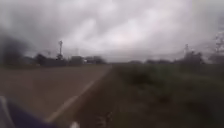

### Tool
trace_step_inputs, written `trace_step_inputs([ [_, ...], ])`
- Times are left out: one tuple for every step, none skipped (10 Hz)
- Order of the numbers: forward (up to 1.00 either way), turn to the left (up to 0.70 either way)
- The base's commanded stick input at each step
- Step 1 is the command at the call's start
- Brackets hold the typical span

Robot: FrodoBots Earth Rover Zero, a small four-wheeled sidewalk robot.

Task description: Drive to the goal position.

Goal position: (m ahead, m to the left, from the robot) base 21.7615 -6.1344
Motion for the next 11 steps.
trace_step_inputs([
  [0.70,0.00],
  [0.70,0.00],
  [0.70,0.00],
  [0.70,0.00],
  [0.70,0.00],
  [0.70,0.00],
  [0.70,0.00],
  [0.70,0.00],
  [0.70,0.00],
  [0.70,0.00],
  [0.70,0.00],
])
